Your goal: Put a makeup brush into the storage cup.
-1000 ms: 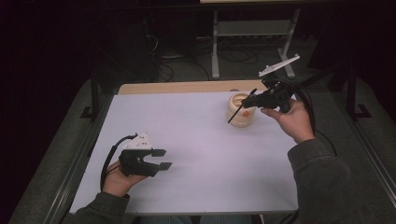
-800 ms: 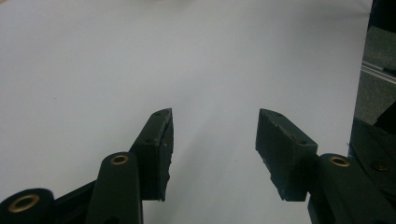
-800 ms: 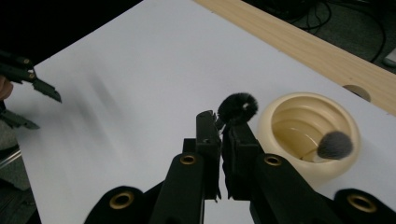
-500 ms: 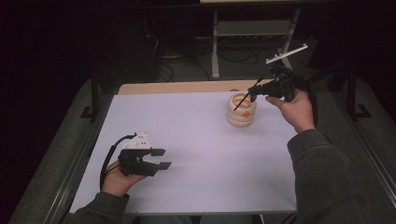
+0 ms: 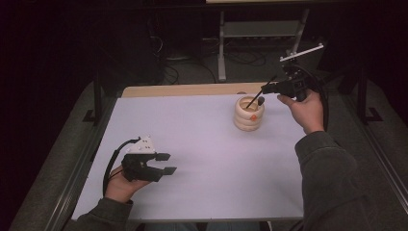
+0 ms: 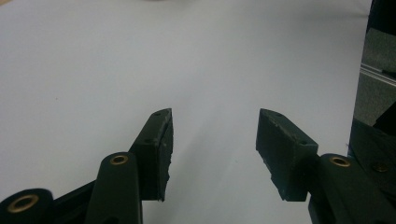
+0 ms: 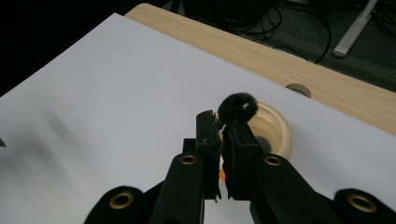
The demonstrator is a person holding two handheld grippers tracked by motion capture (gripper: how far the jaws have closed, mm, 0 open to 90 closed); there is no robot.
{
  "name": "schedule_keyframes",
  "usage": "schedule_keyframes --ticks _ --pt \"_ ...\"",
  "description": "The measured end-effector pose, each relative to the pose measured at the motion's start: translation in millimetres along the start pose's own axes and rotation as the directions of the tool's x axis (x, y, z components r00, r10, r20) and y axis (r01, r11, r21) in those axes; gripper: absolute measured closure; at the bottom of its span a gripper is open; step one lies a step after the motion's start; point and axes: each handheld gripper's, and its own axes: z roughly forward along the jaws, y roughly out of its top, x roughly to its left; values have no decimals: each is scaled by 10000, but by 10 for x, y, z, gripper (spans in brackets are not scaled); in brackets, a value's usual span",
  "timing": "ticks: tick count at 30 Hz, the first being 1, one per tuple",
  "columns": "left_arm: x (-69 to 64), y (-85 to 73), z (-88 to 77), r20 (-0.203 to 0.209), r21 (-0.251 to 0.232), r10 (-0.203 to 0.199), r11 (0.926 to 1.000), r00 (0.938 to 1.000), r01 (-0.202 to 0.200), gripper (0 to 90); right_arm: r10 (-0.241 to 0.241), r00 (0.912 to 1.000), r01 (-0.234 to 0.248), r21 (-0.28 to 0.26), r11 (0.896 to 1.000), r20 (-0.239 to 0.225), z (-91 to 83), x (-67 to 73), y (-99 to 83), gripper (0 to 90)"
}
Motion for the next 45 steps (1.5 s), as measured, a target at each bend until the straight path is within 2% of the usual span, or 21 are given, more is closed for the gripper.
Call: schedule_keyframes --ticks 3,17,31,45 --pt "-2 0 -1 4 -22 -21 10000 10000 21 461 41 9997 -42 55 10000 258 36 -7 2 846" --pt "2 -4 -3 12 -38 -49 10000 10000 49 458 107 9977 -116 133 9998 663 162 -17 -29 845" --pt "-2 -4 3 18 6 -30 10000 10000 30 457 286 9971 -298 160 9994 710 237 -44 -106 844" --pt "0 -3 8 33 27 33 10000 10000 -33 457 217 9966 -249 390 9989 790 345 -41 -176 841"
